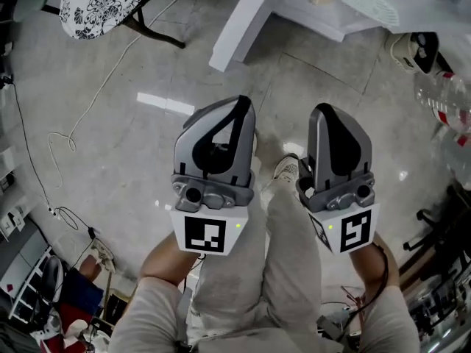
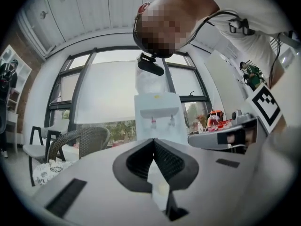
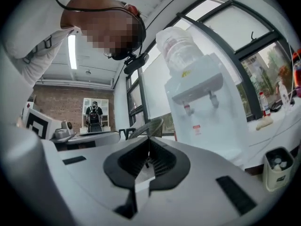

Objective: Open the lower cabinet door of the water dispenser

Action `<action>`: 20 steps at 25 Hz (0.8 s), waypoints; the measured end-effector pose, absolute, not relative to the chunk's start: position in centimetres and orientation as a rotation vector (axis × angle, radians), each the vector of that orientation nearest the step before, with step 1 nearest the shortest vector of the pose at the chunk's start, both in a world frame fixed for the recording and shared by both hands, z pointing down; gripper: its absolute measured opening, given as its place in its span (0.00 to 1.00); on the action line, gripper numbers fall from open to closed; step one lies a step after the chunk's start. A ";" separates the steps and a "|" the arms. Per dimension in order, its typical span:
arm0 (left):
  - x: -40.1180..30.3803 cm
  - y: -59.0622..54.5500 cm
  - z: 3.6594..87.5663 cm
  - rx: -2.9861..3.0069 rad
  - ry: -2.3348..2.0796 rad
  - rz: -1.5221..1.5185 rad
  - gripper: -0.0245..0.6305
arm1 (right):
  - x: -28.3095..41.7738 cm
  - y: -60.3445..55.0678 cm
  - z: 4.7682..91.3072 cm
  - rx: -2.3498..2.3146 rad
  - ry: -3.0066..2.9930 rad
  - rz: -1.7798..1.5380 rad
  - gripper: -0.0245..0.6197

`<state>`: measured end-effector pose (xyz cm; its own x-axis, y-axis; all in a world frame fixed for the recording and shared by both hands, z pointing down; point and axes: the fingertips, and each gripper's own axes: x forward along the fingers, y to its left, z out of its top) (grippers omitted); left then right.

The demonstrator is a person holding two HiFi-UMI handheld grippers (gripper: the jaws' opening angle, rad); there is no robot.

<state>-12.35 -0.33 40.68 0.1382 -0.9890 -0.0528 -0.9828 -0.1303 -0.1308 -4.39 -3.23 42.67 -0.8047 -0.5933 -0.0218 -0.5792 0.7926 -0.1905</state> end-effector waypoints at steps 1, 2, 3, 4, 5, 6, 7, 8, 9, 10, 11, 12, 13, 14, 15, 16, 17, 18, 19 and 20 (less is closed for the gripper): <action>-12.1 -0.5 38.6 -2.277 1.973 -0.066 0.04 | -4.0 -3.4 40.6 -0.970 2.890 -0.275 0.06; -11.9 -0.6 36.5 -2.285 1.967 -0.059 0.04 | -3.6 -3.6 38.6 -0.990 2.882 -0.281 0.06; -11.7 -0.8 34.3 -2.289 1.960 -0.052 0.04 | -3.1 -3.9 36.6 -1.011 2.872 -0.287 0.06; -11.4 -1.0 32.2 -2.291 1.952 -0.046 0.04 | -2.6 -4.1 34.6 -1.032 2.862 -0.289 0.06; -11.1 -1.2 30.1 -2.293 1.942 -0.040 0.04 | -2.0 -4.4 32.7 -1.055 2.851 -0.287 0.06; -10.8 -1.4 28.1 -2.297 1.933 -0.034 0.04 | -1.4 -4.6 30.8 -1.080 2.842 -0.282 0.06; -10.6 -1.5 26.1 -2.304 1.924 -0.030 0.04 | -0.7 -4.7 28.9 -1.106 2.835 -0.279 0.06; -10.3 -1.5 23.9 -2.312 1.916 -0.024 0.04 | -0.1 -4.8 26.9 -1.132 2.829 -0.277 0.06; -10.2 -1.5 21.7 -2.319 1.908 -0.017 0.04 | 0.4 -4.8 24.8 -1.154 2.822 -0.273 0.06; -10.1 -1.4 19.4 -2.327 1.900 -0.007 0.04 | 1.0 -4.7 22.6 -1.175 2.814 -0.270 0.06; -9.9 -1.3 17.1 -2.336 1.894 0.006 0.04 | 1.5 -4.6 20.2 -1.194 2.804 -0.269 0.06; -9.7 -1.2 14.8 -2.344 1.887 0.016 0.04 | 2.1 -4.6 17.8 -1.211 2.793 -0.268 0.06; -9.4 -1.0 12.6 -2.352 1.880 0.022 0.04 | 2.6 -4.5 15.5 -1.227 2.782 -0.267 0.06; -9.1 -0.8 10.7 -2.358 1.874 0.023 0.04 | 3.1 -4.4 13.2 -1.242 2.771 -0.267 0.06; -8.9 -0.6 8.9 -2.364 1.872 0.022 0.04 | 3.6 -4.2 11.0 -1.256 2.761 -0.265 0.06; -8.7 -0.5 7.3 -2.370 1.873 0.022 0.04 | 4.0 -4.0 8.8 -1.268 2.753 -0.257 0.06; -8.5 -0.3 5.8 -2.378 1.872 0.023 0.04 | 4.5 -3.8 6.9 -1.282 2.746 -0.245 0.06; -8.3 -0.3 4.5 -2.389 1.868 0.021 0.04 | 5.1 -3.5 5.1 -1.298 2.739 -0.237 0.06; -8.0 -0.2 3.3 -2.401 1.865 0.018 0.04 | 5.7 -3.1 3.6 -1.314 2.733 -0.237 0.06; -7.7 -0.1 2.1 -2.412 1.866 0.017 0.04 | 6.4 -2.7 2.2 -1.331 2.728 -0.243 0.06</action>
<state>-7.66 -0.06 2.06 0.2530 -0.9653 -0.0649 -0.9663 -0.2488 -0.0663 6.36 -2.66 2.24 -0.6143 -0.7889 -0.0170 -0.7735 0.6063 -0.1846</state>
